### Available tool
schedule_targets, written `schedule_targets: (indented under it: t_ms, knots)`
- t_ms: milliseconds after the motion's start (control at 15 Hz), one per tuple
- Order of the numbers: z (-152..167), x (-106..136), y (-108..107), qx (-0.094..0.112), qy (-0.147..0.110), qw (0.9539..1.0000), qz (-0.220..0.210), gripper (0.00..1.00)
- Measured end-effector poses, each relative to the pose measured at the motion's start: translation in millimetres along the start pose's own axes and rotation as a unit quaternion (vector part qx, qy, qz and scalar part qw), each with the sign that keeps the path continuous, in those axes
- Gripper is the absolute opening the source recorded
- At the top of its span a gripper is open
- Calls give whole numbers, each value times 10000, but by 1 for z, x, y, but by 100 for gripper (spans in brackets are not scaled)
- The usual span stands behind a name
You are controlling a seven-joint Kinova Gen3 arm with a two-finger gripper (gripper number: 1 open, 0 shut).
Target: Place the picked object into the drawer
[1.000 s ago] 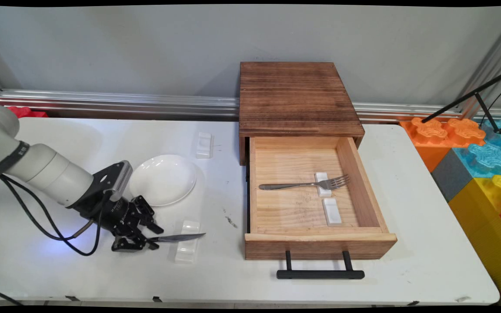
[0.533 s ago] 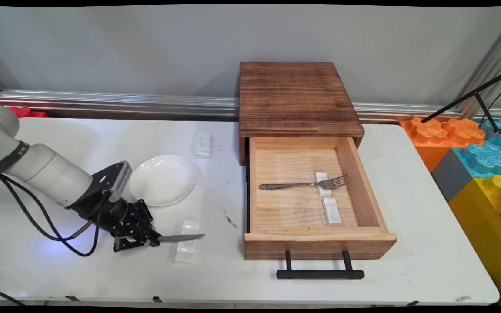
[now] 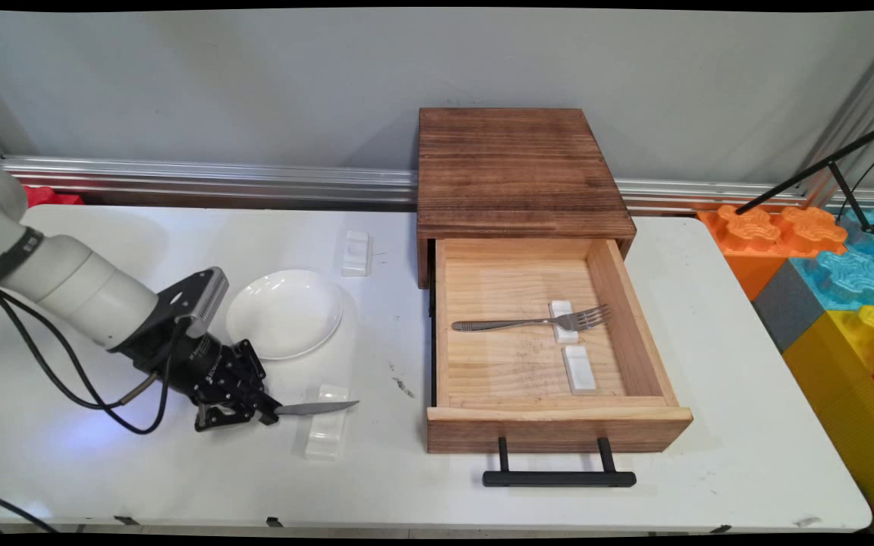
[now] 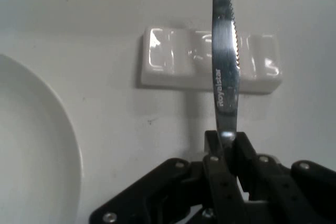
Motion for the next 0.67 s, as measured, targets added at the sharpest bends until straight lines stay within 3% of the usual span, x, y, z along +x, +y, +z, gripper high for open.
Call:
schedule_targets:
  t_ms: [667]
  knots:
    - [-48, 41, -9, 60, 109, 9999, -107, 0]
